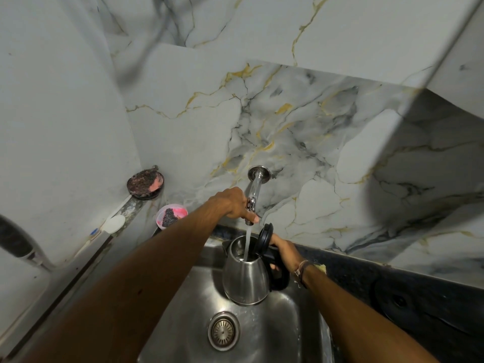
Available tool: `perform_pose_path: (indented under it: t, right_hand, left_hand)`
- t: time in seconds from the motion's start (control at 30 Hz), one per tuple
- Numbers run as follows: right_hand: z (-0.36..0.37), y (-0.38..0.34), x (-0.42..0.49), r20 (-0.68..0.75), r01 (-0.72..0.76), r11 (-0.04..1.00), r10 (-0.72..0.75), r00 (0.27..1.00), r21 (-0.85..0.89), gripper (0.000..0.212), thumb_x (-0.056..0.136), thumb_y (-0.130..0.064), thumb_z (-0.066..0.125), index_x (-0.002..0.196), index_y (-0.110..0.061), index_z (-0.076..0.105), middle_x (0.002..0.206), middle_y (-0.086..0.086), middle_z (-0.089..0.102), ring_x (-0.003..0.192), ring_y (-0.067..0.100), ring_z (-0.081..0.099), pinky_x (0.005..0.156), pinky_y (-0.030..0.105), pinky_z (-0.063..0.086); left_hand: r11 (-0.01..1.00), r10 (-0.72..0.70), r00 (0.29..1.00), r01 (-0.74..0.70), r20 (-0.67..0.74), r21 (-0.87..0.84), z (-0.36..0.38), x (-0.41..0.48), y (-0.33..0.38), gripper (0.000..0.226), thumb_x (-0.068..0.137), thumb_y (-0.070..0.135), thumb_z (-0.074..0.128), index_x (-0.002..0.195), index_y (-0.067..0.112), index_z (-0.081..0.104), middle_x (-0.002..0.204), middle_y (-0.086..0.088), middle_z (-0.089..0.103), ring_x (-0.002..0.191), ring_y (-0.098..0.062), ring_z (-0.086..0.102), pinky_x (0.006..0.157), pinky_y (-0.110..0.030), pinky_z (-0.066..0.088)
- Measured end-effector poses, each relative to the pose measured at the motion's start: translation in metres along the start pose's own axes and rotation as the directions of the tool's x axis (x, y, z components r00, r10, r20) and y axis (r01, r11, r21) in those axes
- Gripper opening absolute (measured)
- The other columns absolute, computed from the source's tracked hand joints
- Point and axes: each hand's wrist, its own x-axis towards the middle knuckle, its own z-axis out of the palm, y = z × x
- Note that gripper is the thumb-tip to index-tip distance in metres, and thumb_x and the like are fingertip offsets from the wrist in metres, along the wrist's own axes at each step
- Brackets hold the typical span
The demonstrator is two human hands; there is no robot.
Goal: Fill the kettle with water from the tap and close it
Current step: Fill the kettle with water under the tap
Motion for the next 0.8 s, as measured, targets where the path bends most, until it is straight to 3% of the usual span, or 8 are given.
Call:
perform_pose_path:
  t: [0.13, 0.33, 0.5, 0.67, 0.8]
  right_hand:
    - [-0.001, 0.0, -0.002, 0.009, -0.009, 1.0, 0.009, 1.0, 0.028, 0.052, 0.108, -0.051, 0.057, 0.1, -0.009, 0.087, 0.067, -0.002, 0.078, 0.05, 0.004, 0.067, 0.049, 0.017, 0.053]
    - [-0.001, 0.002, 0.0, 0.023, -0.024, 1.0, 0.024, 0.999, 0.018, 0.057, 0.103, -0.055, 0.06, 0.102, -0.005, 0.087, 0.077, 0.001, 0.082, 0.068, 0.013, 0.072, 0.065, 0.027, 0.055]
    - [-0.001, 0.005, 0.004, 0.04, -0.012, 1.0, 0.012, 0.999, 0.002, 0.07, 0.08, -0.067, 0.059, 0.098, -0.005, 0.086, 0.078, 0.006, 0.08, 0.07, 0.018, 0.07, 0.072, 0.032, 0.052]
    - [0.001, 0.008, 0.006, 0.051, -0.007, 0.999, 0.005, 0.999, 0.041, 0.049, 0.093, -0.061, 0.064, 0.081, -0.019, 0.086, 0.068, -0.001, 0.08, 0.057, 0.008, 0.072, 0.067, 0.03, 0.052]
    - [0.003, 0.008, 0.008, 0.049, -0.01, 0.998, 0.007, 0.999, 0.07, 0.052, 0.079, -0.063, 0.065, 0.082, -0.015, 0.084, 0.065, 0.002, 0.076, 0.053, 0.012, 0.066, 0.06, 0.03, 0.051]
  left_hand:
    - [1.0, 0.003, 1.0, -0.003, -0.002, 0.009, 0.0, 0.0, 0.0, 0.052, 0.072, 0.064, 0.093, 0.086, 0.019, 0.072, 0.103, -0.006, 0.079, 0.105, -0.028, 0.074, 0.096, -0.046, 0.059]
    - [1.0, 0.0, 1.0, 0.0, -0.021, 0.013, 0.001, -0.003, -0.001, 0.059, 0.07, 0.068, 0.093, 0.095, 0.016, 0.078, 0.104, -0.006, 0.08, 0.104, -0.027, 0.075, 0.1, -0.05, 0.059]
    - [0.999, 0.029, 0.996, -0.026, -0.083, 0.039, 0.005, -0.008, -0.004, 0.058, 0.071, 0.074, 0.089, 0.096, 0.022, 0.081, 0.094, 0.001, 0.079, 0.095, -0.022, 0.074, 0.095, -0.047, 0.06]
    - [0.987, 0.065, 0.955, -0.02, -0.288, 0.158, 0.019, -0.018, -0.002, 0.064, 0.072, 0.088, 0.077, 0.083, 0.025, 0.073, 0.082, 0.004, 0.074, 0.081, -0.019, 0.071, 0.082, -0.04, 0.057]
    - [0.962, 0.097, 0.868, 0.043, -0.488, 0.268, 0.043, -0.021, 0.001, 0.073, 0.079, 0.093, 0.062, 0.096, 0.023, 0.072, 0.09, 0.0, 0.075, 0.087, -0.026, 0.072, 0.079, -0.04, 0.054]
